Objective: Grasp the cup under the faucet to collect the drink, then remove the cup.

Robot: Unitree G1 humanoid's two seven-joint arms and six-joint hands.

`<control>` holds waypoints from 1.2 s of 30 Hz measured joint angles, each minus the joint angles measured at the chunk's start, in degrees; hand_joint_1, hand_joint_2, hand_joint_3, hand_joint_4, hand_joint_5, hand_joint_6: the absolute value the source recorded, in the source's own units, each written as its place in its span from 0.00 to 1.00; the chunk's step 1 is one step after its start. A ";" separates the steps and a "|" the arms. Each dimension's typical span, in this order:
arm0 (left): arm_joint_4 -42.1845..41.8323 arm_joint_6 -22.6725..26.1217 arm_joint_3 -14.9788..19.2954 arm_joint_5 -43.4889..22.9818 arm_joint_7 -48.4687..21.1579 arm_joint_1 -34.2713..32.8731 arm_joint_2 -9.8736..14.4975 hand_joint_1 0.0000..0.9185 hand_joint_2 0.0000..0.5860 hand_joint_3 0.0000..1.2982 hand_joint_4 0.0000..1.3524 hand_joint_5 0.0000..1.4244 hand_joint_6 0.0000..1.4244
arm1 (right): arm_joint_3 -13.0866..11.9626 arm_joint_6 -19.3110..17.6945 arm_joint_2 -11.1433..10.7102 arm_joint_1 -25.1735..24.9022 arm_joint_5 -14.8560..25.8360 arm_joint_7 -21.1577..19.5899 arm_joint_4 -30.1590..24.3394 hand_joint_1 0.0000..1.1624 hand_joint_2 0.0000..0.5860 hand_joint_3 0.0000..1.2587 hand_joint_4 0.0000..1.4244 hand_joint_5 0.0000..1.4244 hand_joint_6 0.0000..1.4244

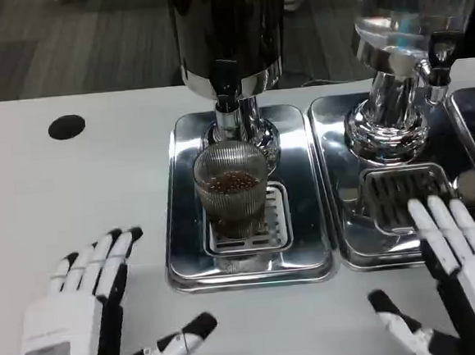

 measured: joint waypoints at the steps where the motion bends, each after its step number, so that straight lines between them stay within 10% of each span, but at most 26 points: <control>1: 0.90 -0.05 -0.08 0.05 0.64 0.20 0.31 0.00 0.13 0.13 0.00 0.09 0.08 | -0.02 0.01 0.38 -0.92 1.82 2.67 -1.35 0.32 0.48 0.00 0.00 0.00 0.01; 12: 3.11 -0.74 -1.41 -0.10 2.14 0.50 1.23 0.00 0.12 0.19 0.00 0.09 0.07 | -0.14 3.69 6.45 -12.57 16.14 21.18 -3.30 0.40 0.42 0.00 0.00 0.00 0.01; 21: 2.15 -0.02 -1.14 1.63 2.73 2.72 2.51 0.00 0.12 0.23 0.00 0.10 0.07 | 5.46 7.82 8.77 -25.98 14.30 31.21 1.97 0.39 0.35 0.00 0.00 0.00 0.00; 36: 1.93 -0.32 1.06 0.32 4.42 6.12 2.59 0.00 0.12 0.28 0.00 0.11 0.08 | 4.18 9.98 13.05 -34.79 22.34 33.92 12.05 0.38 0.29 0.00 0.00 0.00 0.00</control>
